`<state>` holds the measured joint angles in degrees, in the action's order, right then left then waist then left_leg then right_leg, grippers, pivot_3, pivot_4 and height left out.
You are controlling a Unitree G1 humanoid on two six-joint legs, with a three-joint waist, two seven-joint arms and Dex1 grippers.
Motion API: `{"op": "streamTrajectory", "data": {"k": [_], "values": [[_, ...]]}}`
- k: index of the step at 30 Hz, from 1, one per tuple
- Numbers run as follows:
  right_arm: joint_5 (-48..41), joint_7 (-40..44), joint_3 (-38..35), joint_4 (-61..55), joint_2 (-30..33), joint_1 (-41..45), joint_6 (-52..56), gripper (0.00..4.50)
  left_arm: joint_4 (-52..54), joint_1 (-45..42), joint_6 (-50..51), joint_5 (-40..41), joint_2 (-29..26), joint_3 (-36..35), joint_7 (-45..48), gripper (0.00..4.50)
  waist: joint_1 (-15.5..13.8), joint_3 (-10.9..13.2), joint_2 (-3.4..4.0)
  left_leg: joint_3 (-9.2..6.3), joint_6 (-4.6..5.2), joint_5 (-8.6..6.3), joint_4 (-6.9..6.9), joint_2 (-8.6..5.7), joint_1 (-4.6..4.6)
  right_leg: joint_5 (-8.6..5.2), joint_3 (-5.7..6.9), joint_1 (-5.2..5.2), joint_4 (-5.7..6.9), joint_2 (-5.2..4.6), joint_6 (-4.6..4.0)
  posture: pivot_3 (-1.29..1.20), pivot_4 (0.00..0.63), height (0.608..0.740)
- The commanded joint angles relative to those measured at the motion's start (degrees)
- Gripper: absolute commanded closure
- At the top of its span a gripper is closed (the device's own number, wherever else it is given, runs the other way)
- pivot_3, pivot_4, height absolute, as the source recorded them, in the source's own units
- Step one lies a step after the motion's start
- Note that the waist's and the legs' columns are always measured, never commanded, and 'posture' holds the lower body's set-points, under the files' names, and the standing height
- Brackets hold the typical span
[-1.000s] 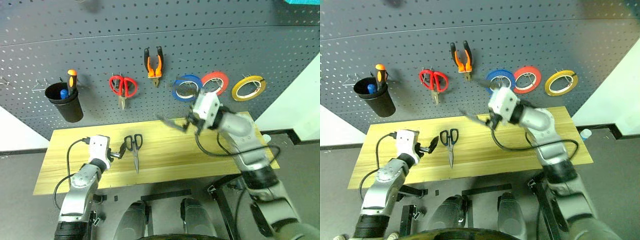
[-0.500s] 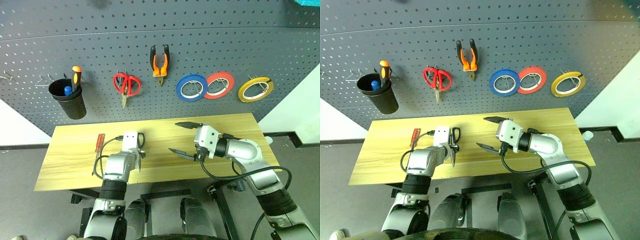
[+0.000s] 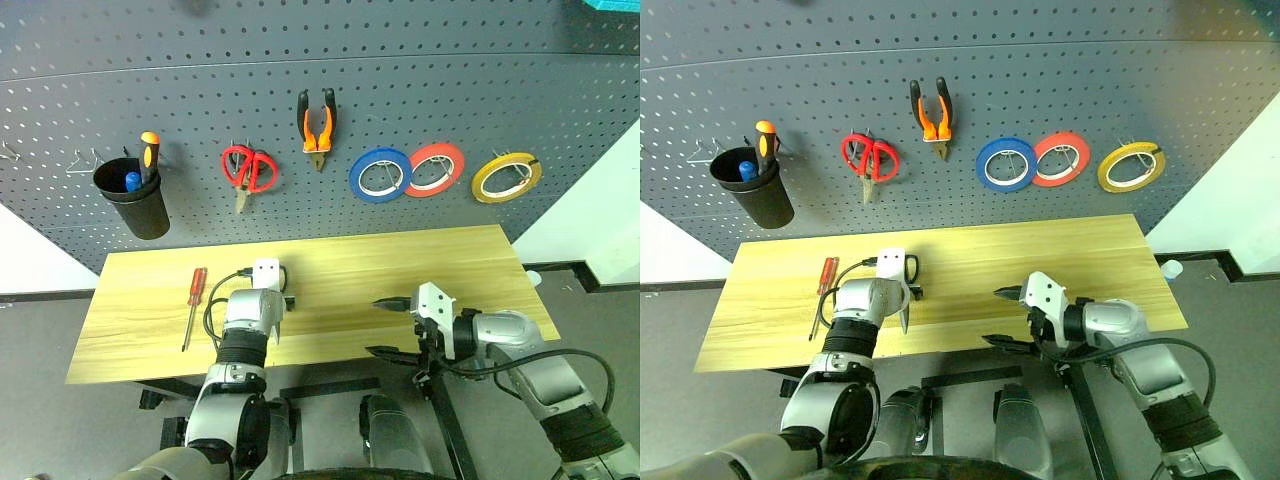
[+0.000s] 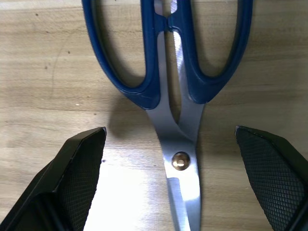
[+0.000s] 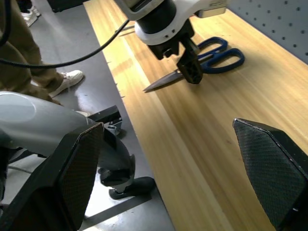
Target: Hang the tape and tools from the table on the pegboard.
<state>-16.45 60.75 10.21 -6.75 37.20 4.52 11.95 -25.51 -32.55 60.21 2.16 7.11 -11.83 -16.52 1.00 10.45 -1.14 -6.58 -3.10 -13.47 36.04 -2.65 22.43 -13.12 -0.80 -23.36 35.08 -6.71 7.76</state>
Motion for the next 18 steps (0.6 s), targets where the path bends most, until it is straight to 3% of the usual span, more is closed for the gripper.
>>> {"op": "streamTrajectory", "data": {"k": [1, 9, 14, 18], "values": [[-0.47, 0.18, -1.29, -0.68, 0.13, 0.02, -0.8, 0.0, -1.05, -1.21, -1.31, 1.45, 0.32, -2.79, -1.23, 0.97, 0.0, 0.0, 0.0, 0.0, 0.0, 0.0, 0.0, 0.0, 0.0, 0.0, 0.0, 0.0, 0.0, 0.0, 0.01, -0.1, 0.136, 0.74], [0.02, -0.33, -1.04, -0.12, -0.52, 0.77, -1.42, 0.0, -1.54, -1.74, -1.94, 2.28, 0.61, -4.91, -2.92, 3.67, -0.02, -0.01, 0.01, 0.01, -0.01, 0.0, 0.05, 0.0, 0.0, 0.03, -0.01, 0.03, 0.0, 0.0, 0.04, -0.1, 0.13, 0.74], [-0.1, -0.52, -1.23, -0.64, -1.0, 1.57, -1.89, 0.0, -0.75, -1.87, -0.69, 2.55, -0.41, -5.07, -2.78, 3.73, 0.06, -0.01, 0.01, 0.02, -0.01, 0.0, 0.08, 0.0, -0.01, 0.03, -0.01, 0.04, 0.01, 0.0, 0.06, -0.1, 0.127, 0.74], [-2.82, -1.9, -3.07, -2.62, -3.71, 3.87, -2.7, 0.0, 7.65, 2.26, -3.9, 2.34, -4.21, 0.17, 4.47, 3.73, 0.54, -0.01, 0.01, 0.02, -0.02, 0.01, 0.04, 0.01, -0.02, 0.04, -0.01, 0.02, 0.03, 0.01, 0.05, -0.1, 0.124, 0.74]]}}
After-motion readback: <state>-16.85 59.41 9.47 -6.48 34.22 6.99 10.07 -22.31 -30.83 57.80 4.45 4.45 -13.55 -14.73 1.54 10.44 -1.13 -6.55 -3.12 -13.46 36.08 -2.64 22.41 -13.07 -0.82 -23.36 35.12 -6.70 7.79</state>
